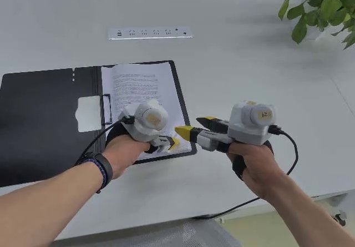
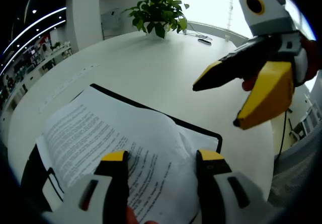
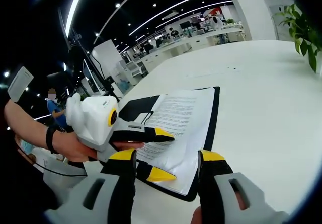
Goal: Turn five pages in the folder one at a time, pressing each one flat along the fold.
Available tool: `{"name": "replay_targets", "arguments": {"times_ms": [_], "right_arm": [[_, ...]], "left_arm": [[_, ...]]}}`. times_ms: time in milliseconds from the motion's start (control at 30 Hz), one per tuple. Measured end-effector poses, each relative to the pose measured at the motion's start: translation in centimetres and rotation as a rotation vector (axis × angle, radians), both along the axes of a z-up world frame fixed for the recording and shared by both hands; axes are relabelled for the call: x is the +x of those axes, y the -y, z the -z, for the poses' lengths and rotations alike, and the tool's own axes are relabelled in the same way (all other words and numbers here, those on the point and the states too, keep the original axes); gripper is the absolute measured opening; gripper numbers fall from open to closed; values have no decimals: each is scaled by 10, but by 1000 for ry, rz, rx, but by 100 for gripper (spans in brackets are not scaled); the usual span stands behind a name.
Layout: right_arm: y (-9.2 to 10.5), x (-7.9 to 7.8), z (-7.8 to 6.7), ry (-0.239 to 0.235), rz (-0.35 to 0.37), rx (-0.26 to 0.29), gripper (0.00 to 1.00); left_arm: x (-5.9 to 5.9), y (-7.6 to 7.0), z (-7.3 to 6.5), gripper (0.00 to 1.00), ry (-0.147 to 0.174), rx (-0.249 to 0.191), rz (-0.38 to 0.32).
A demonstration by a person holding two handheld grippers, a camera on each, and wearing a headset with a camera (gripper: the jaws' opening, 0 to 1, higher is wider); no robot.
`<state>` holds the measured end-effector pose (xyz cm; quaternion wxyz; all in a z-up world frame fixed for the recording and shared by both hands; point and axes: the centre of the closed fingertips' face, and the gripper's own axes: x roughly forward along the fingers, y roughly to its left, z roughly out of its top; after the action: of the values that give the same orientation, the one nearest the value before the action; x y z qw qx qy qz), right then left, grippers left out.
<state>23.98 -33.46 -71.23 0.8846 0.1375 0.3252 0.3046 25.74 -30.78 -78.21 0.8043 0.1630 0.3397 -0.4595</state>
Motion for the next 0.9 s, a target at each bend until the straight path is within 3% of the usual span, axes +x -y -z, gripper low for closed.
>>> {"name": "replay_targets", "arguments": {"times_ms": [200,500,667,900], "right_arm": [[1,13,9,-27,38,46,40],[-6,20,20,-48,51,77,38],[-12,25,32,-75,48,90,35],[-20,26,36,-91,33,107,31]], "left_arm": [[0,0,0,54,1,0,0],[1,0,0,54,0,-1,-1],[1,-1,0,54,-2,-2,0],[0,-1,0,55,-7,-6,3]]}}
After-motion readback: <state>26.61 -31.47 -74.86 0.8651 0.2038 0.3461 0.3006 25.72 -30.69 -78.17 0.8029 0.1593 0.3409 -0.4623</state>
